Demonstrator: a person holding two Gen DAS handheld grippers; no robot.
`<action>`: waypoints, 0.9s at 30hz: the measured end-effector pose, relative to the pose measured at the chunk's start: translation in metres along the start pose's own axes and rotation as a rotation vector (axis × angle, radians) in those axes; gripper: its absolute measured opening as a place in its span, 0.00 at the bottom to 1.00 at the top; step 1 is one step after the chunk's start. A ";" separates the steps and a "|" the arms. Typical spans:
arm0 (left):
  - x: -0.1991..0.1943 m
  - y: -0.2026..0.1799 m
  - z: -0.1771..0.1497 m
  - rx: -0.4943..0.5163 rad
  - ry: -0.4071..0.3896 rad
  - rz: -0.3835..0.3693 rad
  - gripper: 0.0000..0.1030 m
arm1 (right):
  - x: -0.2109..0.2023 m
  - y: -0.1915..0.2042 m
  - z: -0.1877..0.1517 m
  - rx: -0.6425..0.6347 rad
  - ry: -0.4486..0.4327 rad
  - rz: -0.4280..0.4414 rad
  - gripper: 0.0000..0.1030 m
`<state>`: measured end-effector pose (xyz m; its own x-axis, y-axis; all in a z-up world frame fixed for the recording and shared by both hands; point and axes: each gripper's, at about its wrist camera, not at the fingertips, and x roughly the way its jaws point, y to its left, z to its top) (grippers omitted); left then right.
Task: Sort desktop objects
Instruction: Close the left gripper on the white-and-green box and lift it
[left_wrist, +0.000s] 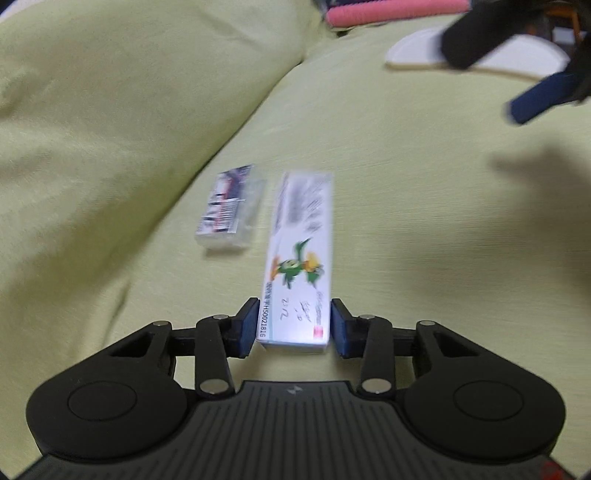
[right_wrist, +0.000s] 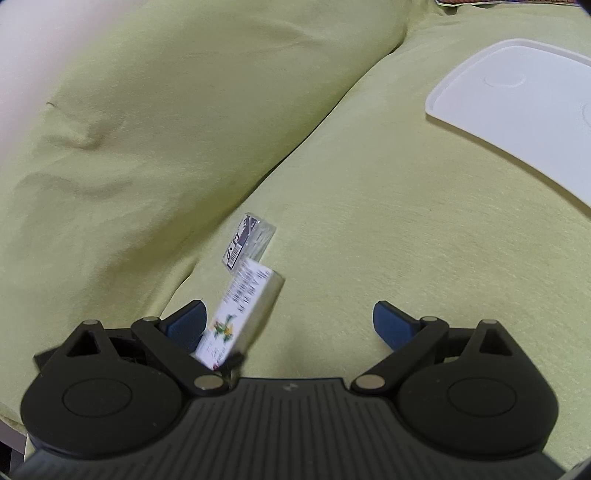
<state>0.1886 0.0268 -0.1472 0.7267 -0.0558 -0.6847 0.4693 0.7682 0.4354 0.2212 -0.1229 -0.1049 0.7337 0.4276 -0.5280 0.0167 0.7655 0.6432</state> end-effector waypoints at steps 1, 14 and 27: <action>-0.006 -0.005 -0.001 0.008 -0.006 -0.015 0.44 | -0.001 0.000 -0.001 0.000 0.003 0.000 0.93; -0.055 -0.040 -0.013 0.110 -0.081 -0.175 0.43 | -0.017 0.004 0.001 -0.085 0.063 -0.009 0.93; -0.077 -0.075 -0.032 0.293 -0.175 -0.392 0.43 | -0.053 0.007 -0.024 -0.349 0.118 0.034 0.86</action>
<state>0.0812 -0.0056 -0.1459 0.5297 -0.4284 -0.7321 0.8254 0.4591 0.3285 0.1666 -0.1286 -0.0854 0.6464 0.4922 -0.5831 -0.2534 0.8593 0.4444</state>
